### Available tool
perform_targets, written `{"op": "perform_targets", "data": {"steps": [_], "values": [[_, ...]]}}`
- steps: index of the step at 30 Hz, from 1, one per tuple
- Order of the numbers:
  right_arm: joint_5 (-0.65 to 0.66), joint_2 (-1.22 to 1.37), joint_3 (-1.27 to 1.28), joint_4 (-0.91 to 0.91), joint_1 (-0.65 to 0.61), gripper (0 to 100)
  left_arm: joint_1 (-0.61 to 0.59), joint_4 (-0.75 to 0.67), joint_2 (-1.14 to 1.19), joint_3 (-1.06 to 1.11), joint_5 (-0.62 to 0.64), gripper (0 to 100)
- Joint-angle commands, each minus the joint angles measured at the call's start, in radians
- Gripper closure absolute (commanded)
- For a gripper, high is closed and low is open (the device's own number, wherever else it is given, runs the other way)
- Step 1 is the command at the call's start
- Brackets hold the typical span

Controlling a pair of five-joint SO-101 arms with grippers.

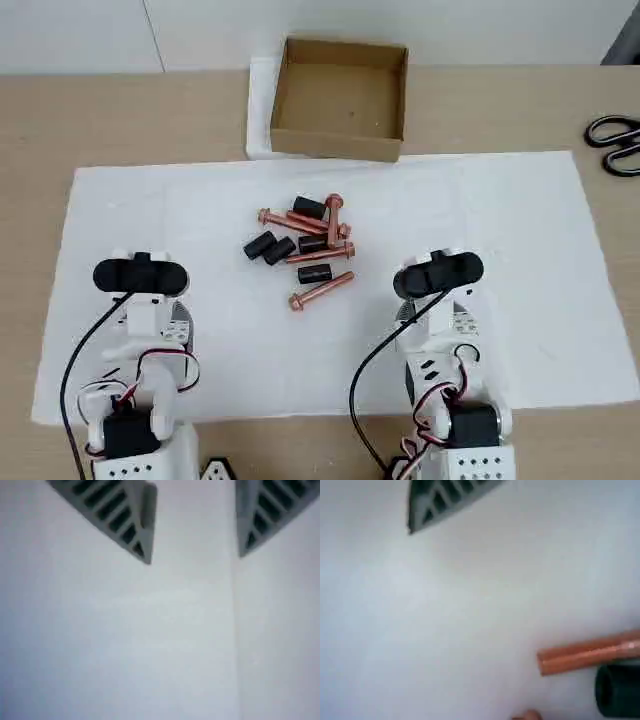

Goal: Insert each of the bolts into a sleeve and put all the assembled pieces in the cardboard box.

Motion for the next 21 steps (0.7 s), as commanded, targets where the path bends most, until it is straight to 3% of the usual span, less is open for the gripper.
{"op": "perform_targets", "data": {"steps": [1,11,21], "values": [[0.003,-0.013,0.002,-0.019,0.005,84.7,0.0,0.005,-0.011,-0.004,-0.003,89],[0.003,-0.013,0.002,-0.019,0.005,84.7,0.0,0.005,-0.011,-0.004,-0.003,89],[0.003,-0.013,0.002,-0.019,0.004,84.7,0.117,0.003,-0.012,-0.004,-0.006,89]]}}
